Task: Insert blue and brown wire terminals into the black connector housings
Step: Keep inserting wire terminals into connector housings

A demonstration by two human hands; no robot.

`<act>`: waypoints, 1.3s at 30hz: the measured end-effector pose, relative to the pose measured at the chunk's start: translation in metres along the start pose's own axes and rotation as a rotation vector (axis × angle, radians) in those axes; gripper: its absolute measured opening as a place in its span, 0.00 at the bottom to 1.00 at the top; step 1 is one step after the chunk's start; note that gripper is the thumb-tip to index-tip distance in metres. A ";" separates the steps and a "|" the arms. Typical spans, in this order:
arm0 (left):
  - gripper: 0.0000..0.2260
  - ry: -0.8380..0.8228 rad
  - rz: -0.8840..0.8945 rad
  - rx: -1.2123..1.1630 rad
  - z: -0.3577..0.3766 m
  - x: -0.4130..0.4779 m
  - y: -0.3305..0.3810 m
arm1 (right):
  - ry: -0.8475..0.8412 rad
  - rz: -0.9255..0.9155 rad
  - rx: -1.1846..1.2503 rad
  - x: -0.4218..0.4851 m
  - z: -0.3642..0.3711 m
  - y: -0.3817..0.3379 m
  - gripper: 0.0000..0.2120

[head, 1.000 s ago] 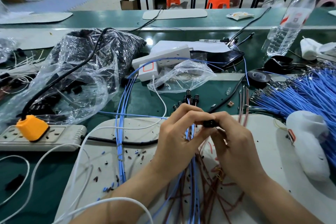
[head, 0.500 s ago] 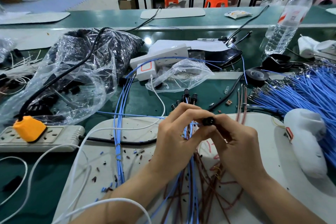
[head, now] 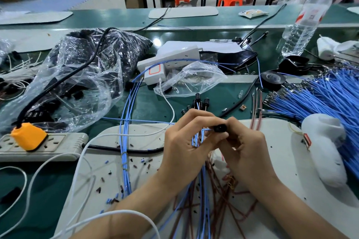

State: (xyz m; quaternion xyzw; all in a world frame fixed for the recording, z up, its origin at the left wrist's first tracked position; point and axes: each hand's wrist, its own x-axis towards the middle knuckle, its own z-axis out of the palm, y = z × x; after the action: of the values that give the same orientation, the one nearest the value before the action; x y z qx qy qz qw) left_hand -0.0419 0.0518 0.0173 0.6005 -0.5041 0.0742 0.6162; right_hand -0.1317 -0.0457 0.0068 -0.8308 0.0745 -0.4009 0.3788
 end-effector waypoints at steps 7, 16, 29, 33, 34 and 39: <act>0.08 -0.012 0.031 0.015 0.000 0.001 0.000 | -0.002 0.044 0.080 -0.001 -0.001 0.000 0.08; 0.07 -0.049 0.064 0.026 0.002 -0.002 -0.001 | 0.017 0.021 0.014 0.001 -0.002 0.002 0.02; 0.06 -0.097 -0.042 0.014 0.006 -0.003 -0.014 | -0.037 0.143 -0.006 0.006 -0.005 0.007 0.07; 0.07 0.026 -0.141 -0.166 0.004 -0.001 -0.014 | -0.005 0.222 0.009 0.012 -0.011 0.003 0.07; 0.07 0.075 -0.158 -0.191 0.002 0.001 -0.016 | 0.008 0.239 -0.005 0.015 -0.012 0.002 0.08; 0.04 0.189 -0.247 -0.176 -0.004 0.006 -0.027 | -0.017 0.165 -0.284 0.061 -0.004 0.004 0.09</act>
State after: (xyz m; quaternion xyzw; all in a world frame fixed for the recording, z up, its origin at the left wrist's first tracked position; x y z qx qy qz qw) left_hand -0.0188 0.0449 0.0045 0.5920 -0.3709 0.0099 0.7155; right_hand -0.0928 -0.0769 0.0431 -0.8703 0.1953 -0.3470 0.2898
